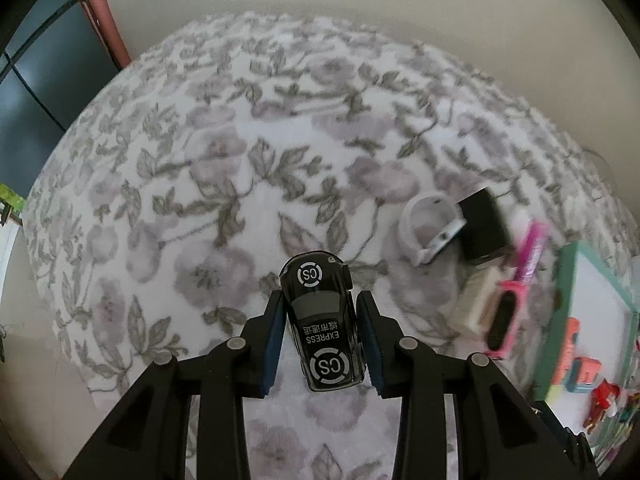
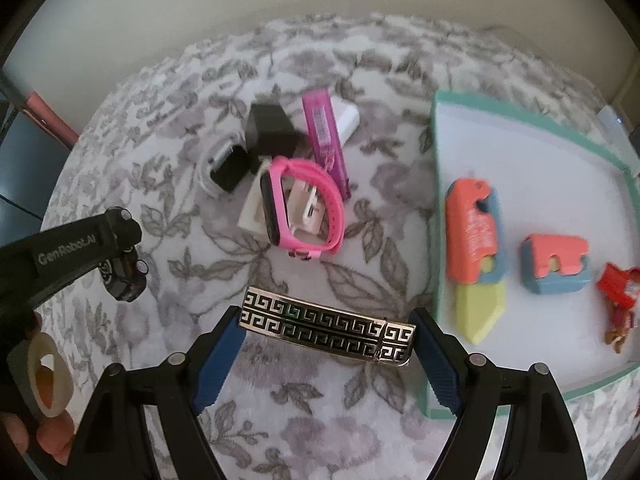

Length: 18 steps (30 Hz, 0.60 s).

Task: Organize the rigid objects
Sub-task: 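Carry the gold bar and black toy car over the teal tray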

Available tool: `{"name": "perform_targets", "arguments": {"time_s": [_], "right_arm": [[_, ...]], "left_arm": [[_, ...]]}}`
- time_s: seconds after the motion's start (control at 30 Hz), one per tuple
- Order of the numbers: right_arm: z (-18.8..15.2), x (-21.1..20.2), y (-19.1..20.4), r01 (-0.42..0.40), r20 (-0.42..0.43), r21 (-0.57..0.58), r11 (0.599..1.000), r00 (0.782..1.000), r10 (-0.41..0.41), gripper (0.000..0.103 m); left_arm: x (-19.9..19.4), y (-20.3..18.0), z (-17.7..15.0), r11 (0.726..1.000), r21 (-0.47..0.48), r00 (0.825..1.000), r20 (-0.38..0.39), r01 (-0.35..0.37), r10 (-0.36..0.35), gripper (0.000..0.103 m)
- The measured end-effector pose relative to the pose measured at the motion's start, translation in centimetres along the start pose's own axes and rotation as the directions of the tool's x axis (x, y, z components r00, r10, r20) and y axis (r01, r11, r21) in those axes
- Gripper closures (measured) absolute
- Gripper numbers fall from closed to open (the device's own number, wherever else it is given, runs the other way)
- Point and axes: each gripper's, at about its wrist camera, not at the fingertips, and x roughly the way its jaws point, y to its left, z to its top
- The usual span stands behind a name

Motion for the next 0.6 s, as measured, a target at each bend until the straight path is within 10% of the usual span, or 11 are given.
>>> {"name": "perform_targets", "arguments": {"time_s": [0.6], "right_arm": [[2.3,-9.8,-9.3,0.138,0.233,0.176,0.975,0.956,-0.177,0.018]], "left_arm": [[-10.9,-8.7,0.2,0.977,0.098,0.966,0.160,0.189,-0.203,0.065]]}}
